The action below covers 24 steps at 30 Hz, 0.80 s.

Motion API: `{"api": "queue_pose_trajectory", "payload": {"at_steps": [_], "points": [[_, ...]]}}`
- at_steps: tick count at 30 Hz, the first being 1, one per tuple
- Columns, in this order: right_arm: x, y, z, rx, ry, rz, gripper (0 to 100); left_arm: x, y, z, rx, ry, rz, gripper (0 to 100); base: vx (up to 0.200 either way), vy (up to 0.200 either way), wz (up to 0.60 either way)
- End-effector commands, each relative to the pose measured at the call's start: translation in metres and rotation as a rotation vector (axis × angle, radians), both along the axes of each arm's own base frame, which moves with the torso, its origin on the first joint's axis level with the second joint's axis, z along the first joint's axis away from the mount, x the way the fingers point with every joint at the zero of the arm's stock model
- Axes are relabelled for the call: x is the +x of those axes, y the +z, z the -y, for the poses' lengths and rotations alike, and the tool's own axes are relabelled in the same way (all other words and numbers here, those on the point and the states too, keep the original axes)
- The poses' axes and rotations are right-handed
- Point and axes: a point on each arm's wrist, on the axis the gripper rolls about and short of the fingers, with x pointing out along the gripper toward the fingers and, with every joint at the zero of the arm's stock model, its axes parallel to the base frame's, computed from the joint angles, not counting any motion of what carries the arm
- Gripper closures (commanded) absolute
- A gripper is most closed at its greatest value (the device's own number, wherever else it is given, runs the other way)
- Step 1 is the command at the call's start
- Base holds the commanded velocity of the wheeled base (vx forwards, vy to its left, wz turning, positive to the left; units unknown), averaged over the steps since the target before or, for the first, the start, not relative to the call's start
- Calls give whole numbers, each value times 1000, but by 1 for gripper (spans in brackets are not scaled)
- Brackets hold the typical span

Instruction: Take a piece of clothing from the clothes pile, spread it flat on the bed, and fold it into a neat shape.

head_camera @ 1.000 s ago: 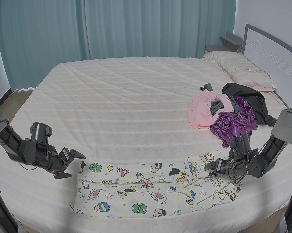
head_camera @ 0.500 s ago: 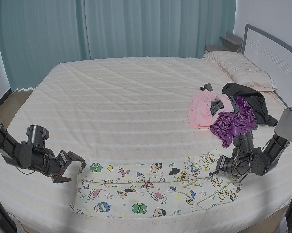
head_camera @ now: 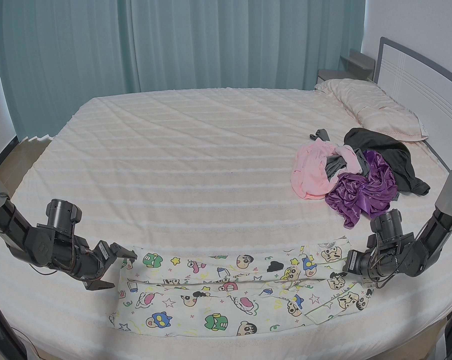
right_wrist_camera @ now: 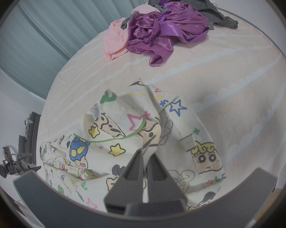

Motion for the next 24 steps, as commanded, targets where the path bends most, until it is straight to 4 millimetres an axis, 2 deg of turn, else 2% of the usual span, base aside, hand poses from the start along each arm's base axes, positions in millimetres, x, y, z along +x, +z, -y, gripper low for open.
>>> {"api": "queue_pose_trajectory", "payload": {"at_steps": [1, 5, 12, 20, 24], "points": [[-3, -2, 1, -7, 3, -10, 100, 3, -5, 7, 6, -19, -13, 0, 0, 0, 0], [-3, -1, 0, -5, 5, -6, 100, 10, -4, 11, 9, -26, -1, 0, 0, 0, 0], [-4, -2, -3, -4, 15, -9, 100, 20, -17, 19, 59, -36, 14, 0, 0, 0, 0], [-4, -3, -4, -3, 18, -12, 100, 27, -12, 24, 78, -81, 90, 0, 0, 0, 0], [-3, -4, -5, -3, 20, -11, 100, 30, -17, 28, 99, -99, 88, 0, 0, 0, 0]]}}
